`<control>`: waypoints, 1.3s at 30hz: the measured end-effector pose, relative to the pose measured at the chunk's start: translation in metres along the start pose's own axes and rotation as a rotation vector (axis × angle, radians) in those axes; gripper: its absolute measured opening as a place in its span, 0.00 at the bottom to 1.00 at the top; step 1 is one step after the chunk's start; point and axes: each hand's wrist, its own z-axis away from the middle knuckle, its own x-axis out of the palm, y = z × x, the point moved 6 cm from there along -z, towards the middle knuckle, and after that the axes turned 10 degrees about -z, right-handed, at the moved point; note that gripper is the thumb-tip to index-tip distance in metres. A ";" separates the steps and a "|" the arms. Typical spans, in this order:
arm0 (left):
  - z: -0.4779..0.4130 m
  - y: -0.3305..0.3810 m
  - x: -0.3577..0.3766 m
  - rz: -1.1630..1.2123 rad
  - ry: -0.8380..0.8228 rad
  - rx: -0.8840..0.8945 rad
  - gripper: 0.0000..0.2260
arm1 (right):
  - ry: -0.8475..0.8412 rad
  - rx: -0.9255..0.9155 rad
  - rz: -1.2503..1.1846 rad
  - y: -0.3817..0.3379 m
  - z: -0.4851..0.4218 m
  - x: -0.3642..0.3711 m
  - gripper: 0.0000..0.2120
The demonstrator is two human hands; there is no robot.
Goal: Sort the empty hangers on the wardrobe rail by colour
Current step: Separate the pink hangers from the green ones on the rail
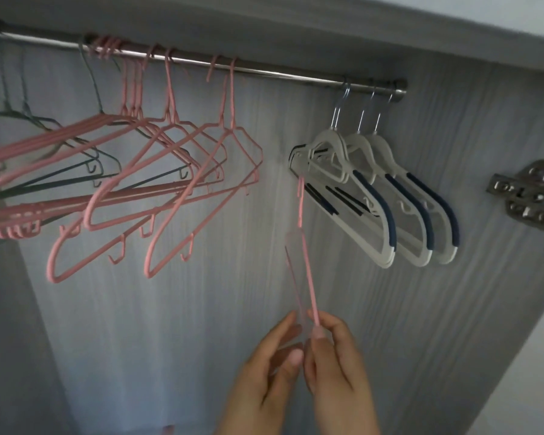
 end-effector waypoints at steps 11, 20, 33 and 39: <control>-0.031 0.068 -0.013 0.047 -0.011 0.136 0.20 | -0.133 -0.232 0.012 -0.076 -0.009 0.039 0.09; -0.045 0.109 -0.014 -0.022 0.002 0.312 0.18 | -0.063 -0.384 0.048 -0.113 -0.040 0.052 0.09; -0.004 0.111 -0.091 -0.785 0.737 0.417 0.20 | -0.022 -0.457 0.115 -0.116 -0.052 0.057 0.10; -0.017 0.095 -0.096 -0.904 0.681 0.250 0.24 | -0.062 -0.341 0.059 -0.095 -0.063 0.069 0.10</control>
